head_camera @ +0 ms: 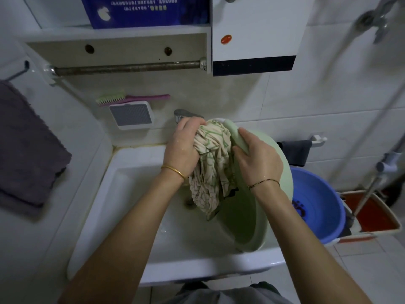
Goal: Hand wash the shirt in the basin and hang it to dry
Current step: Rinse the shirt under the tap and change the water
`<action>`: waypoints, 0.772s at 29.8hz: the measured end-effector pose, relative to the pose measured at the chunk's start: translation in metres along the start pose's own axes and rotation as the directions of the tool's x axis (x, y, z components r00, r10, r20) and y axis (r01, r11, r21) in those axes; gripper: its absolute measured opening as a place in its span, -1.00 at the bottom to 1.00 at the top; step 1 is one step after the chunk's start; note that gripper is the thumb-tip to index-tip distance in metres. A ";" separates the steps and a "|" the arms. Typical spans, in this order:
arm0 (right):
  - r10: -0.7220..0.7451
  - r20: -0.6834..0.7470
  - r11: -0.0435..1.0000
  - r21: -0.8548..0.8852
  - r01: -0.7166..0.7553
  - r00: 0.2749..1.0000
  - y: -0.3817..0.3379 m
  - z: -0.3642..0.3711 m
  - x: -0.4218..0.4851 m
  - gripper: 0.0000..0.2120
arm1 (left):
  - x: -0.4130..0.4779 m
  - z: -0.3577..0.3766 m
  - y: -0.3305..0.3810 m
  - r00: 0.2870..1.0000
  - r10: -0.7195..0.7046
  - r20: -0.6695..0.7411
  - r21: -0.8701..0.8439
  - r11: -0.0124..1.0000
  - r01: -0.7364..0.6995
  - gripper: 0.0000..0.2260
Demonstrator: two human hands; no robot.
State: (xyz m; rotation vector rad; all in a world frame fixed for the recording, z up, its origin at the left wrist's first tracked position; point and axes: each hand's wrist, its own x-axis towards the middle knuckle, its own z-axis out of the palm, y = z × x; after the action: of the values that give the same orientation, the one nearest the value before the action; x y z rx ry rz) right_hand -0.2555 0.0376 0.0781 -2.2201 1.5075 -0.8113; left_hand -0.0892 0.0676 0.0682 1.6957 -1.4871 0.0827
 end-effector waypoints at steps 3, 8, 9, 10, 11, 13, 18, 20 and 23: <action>-0.002 -0.004 1.000 0.003 0.002 1.000 0.001 -0.002 -0.001 -0.56 | 0.000 -0.001 0.002 1.000 -0.002 -0.010 -0.003 1.000 0.002 -0.66; -0.012 -0.013 1.000 0.010 0.012 1.000 0.001 -0.006 -0.001 -0.56 | 0.000 -0.001 0.005 1.000 0.004 -0.017 -0.005 1.000 -0.004 -0.67; -0.010 -0.012 1.000 0.009 0.011 1.000 0.002 -0.007 -0.001 -0.56 | 0.000 -0.001 0.005 1.000 0.005 -0.018 -0.007 1.000 -0.005 -0.67; -0.010 -0.013 1.000 0.008 0.010 1.000 0.002 -0.007 -0.002 -0.56 | 0.000 -0.001 0.006 1.000 0.004 -0.019 -0.009 1.000 -0.004 -0.67; -0.012 -0.016 1.000 0.006 0.012 1.000 0.002 -0.007 -0.002 -0.56 | 0.000 -0.001 0.007 1.000 0.001 -0.018 -0.009 1.000 -0.002 -0.67; -0.017 -0.023 1.000 0.003 0.017 1.000 0.003 -0.008 -0.003 -0.57 | 0.000 0.000 0.008 1.000 0.000 -0.018 -0.006 1.000 0.000 -0.66; -0.025 -0.031 1.000 -0.009 0.025 0.999 0.004 -0.011 -0.001 -0.58 | 0.001 0.001 0.009 0.999 0.015 -0.031 -0.010 1.000 -0.016 -0.67; -0.027 -0.038 1.000 -0.004 0.027 0.999 0.005 -0.012 -0.001 -0.57 | 0.001 0.001 0.010 0.999 0.015 -0.038 0.000 1.000 -0.015 -0.67; -0.028 -0.043 1.000 0.005 0.028 0.999 0.007 -0.012 -0.001 -0.57 | 0.003 0.002 0.010 0.999 0.020 -0.046 0.007 1.000 -0.020 -0.69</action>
State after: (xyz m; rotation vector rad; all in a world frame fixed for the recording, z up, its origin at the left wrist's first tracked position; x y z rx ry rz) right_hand -0.2683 0.0365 0.0835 -2.2378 1.4951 -0.8764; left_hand -0.0973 0.0649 0.0740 1.6730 -1.4714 0.1367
